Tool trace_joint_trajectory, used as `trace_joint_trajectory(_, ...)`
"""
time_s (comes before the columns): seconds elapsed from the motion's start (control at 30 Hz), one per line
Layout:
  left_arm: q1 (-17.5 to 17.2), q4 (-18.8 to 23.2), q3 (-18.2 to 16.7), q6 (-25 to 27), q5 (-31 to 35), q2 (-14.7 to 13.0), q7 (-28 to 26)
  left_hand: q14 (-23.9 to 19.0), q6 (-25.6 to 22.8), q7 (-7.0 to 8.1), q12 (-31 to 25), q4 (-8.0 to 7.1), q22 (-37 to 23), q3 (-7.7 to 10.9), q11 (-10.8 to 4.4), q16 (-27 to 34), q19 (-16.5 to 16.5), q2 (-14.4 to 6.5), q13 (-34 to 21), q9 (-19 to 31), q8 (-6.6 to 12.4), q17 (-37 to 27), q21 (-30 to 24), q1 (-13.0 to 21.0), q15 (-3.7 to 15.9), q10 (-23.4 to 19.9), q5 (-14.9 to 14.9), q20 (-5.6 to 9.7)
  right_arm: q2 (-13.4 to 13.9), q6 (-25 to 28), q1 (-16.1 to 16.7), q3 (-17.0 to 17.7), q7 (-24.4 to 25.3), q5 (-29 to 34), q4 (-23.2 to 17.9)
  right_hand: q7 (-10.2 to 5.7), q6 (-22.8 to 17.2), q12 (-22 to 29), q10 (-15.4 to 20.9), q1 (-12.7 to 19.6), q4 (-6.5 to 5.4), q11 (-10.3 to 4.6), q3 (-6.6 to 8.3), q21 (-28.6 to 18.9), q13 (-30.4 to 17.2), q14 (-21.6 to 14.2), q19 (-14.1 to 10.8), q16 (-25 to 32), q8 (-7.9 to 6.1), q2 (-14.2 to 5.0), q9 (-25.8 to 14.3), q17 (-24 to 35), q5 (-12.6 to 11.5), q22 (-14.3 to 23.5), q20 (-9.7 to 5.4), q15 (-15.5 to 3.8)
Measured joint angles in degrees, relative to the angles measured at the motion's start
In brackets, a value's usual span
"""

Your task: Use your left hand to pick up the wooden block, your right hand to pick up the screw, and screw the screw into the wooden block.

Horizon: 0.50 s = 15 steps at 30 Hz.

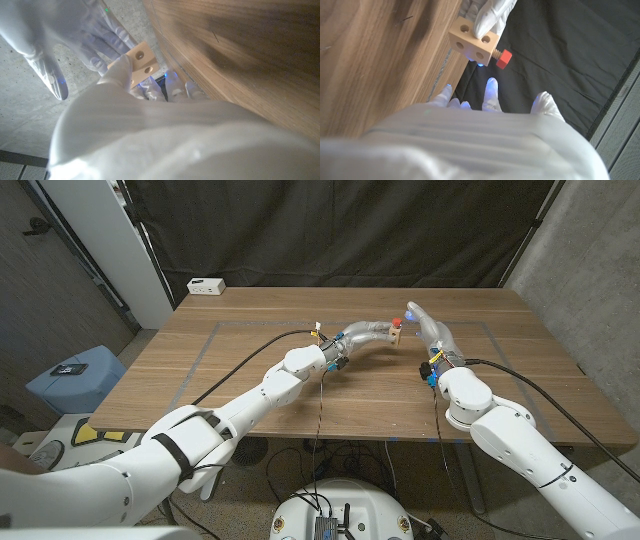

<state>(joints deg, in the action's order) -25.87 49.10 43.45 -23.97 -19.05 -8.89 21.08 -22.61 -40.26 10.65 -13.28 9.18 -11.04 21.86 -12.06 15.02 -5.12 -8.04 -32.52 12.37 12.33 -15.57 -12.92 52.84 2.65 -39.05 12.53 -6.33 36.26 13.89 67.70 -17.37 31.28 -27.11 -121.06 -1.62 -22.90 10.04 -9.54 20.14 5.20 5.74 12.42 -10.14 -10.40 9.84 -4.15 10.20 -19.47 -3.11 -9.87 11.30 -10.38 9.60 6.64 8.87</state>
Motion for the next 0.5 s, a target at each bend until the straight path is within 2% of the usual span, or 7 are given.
trace_joint_trajectory(0.5, -0.4, 0.5, 0.0, 0.1, -0.1, -0.2, -0.1, 0.0, 0.0, 0.00, -0.1, 0.00, 0.0, 0.01, 0.01, 0.0, -0.3, 0.1, 0.2, 0.0, -0.06, 0.0, 0.0, 0.1, 0.00, 0.0, 0.0, -0.32, -1.2, -1.2, 0.8, -1.1, 2.4, 1.8, -0.3, 0.28, -1.7, 0.4, 0.0, -0.2, 0.00, 0.00, 0.00, 0.0, 0.0, 0.0, 0.5, 0.2, 0.00, -0.23, 0.0, -0.1, 0.0, 0.0, -0.49, 0.01)
